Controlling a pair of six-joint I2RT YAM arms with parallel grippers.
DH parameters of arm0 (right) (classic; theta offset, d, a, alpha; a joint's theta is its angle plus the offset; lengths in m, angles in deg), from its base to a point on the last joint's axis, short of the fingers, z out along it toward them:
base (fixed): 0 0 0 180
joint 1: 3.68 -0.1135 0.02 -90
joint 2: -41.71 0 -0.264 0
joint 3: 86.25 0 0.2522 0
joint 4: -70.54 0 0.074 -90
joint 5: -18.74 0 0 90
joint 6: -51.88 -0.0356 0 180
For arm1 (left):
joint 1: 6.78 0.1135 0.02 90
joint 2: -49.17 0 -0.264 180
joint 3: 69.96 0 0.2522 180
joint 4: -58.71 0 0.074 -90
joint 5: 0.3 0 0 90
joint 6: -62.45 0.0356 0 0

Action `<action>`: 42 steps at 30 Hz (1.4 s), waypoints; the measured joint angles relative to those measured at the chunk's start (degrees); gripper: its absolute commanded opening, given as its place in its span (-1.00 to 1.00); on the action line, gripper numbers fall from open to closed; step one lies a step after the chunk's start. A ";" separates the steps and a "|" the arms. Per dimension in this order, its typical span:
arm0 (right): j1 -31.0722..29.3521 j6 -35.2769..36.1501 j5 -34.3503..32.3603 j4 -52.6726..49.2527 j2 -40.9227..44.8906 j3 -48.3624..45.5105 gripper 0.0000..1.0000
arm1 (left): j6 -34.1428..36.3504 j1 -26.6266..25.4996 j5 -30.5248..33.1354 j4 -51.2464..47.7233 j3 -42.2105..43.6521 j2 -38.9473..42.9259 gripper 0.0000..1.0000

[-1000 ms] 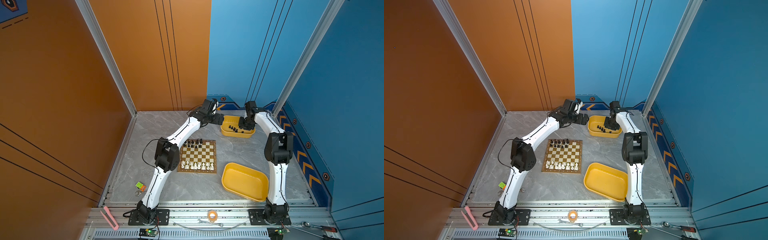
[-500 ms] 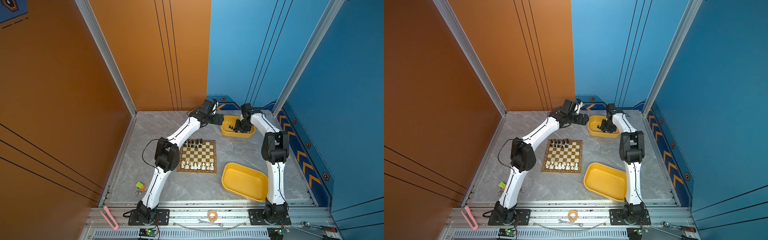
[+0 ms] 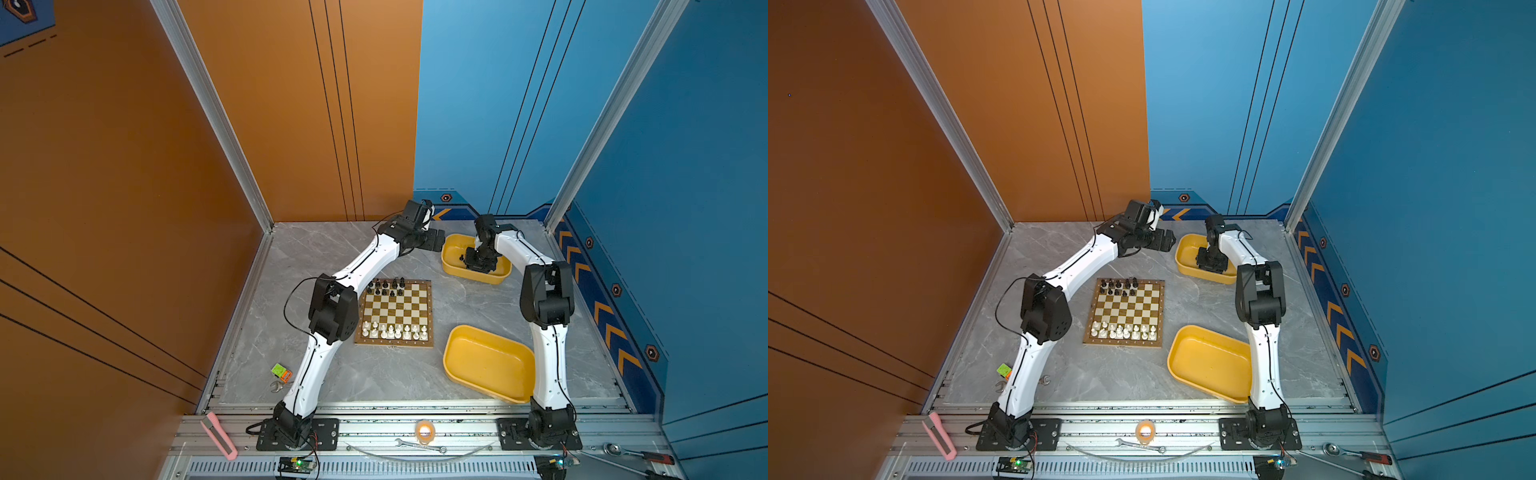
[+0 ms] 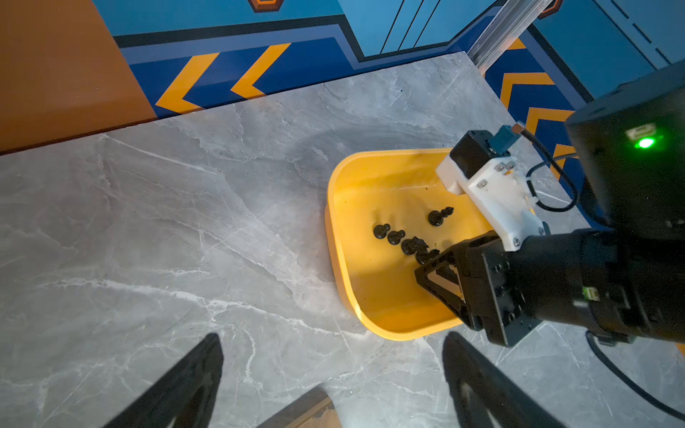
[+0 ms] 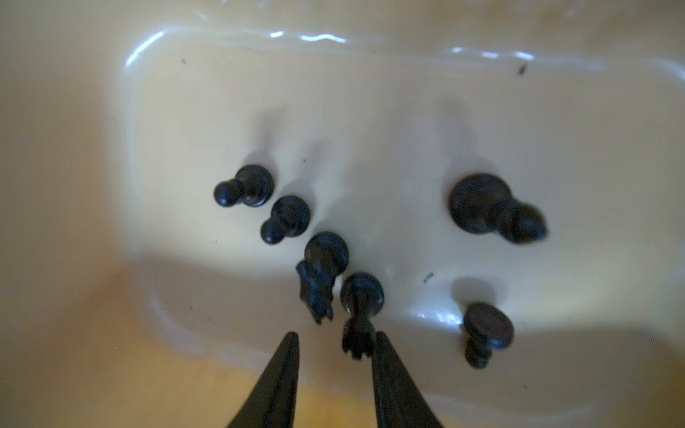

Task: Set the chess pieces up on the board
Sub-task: 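Lower the open right gripper into the far tub toward a tall black piece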

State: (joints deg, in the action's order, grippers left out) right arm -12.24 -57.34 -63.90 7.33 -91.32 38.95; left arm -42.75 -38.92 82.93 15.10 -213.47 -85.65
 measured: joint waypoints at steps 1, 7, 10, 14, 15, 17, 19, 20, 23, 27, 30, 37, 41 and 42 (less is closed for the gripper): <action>-0.17 -0.02 -0.02 0.00 0.04 -0.52 -0.29 | 0.00 0.00 0.00 0.04 0.24 0.00 0.87; -1.62 0.39 0.00 -0.02 2.82 -5.09 -0.30 | 0.00 0.22 -0.33 0.04 1.77 0.00 0.86; -2.91 0.39 0.00 0.02 5.09 -8.48 -0.29 | 0.00 0.22 -0.39 0.02 2.21 0.02 0.86; -4.90 0.39 0.00 -0.09 7.96 -12.72 -0.30 | 0.00 0.22 -0.42 0.04 2.51 0.02 0.85; -5.27 0.39 0.00 -0.09 8.44 -13.46 -0.30 | 0.00 0.22 -0.42 0.04 2.60 0.02 0.85; -6.12 0.37 0.02 -0.09 9.73 -15.02 -0.30 | 0.00 0.22 -0.44 0.04 3.02 0.04 0.85; -6.71 0.35 0.07 -0.09 10.88 -16.35 -0.30 | 0.00 0.20 -0.46 0.04 3.45 0.04 0.85; -6.97 0.35 0.07 -0.11 11.45 -16.94 -0.29 | 0.00 0.20 -0.46 0.09 3.78 0.11 0.85; -7.61 0.26 0.15 -0.07 13.77 -18.91 -0.29 | 0.00 0.20 -0.63 0.09 4.68 0.37 0.84; -8.28 -0.11 0.17 0.00 16.72 -20.85 -0.29 | 0.00 0.15 -0.83 0.22 6.51 1.42 0.84; -8.79 -0.28 0.17 0.00 18.43 -22.18 -0.29 | 0.00 -0.13 -0.81 0.61 8.15 2.47 0.84; -9.25 -0.31 0.07 -0.92 19.98 -22.73 -0.29 | 0.00 -0.17 -0.81 2.36 11.41 4.33 0.84; -8.44 -0.26 -0.39 -2.64 20.79 -19.56 -0.27 | 0.02 -0.31 -0.81 2.49 11.69 4.87 0.84; -8.04 -0.26 -0.76 -2.97 21.00 -18.03 -0.27 | 0.02 -0.35 -0.79 2.56 11.69 5.05 0.84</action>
State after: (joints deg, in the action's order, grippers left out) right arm -20.28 -57.61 -64.67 4.35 -70.31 20.92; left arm -42.73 -39.27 82.15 17.66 -201.78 -80.61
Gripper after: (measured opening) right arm 0.361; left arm 0.921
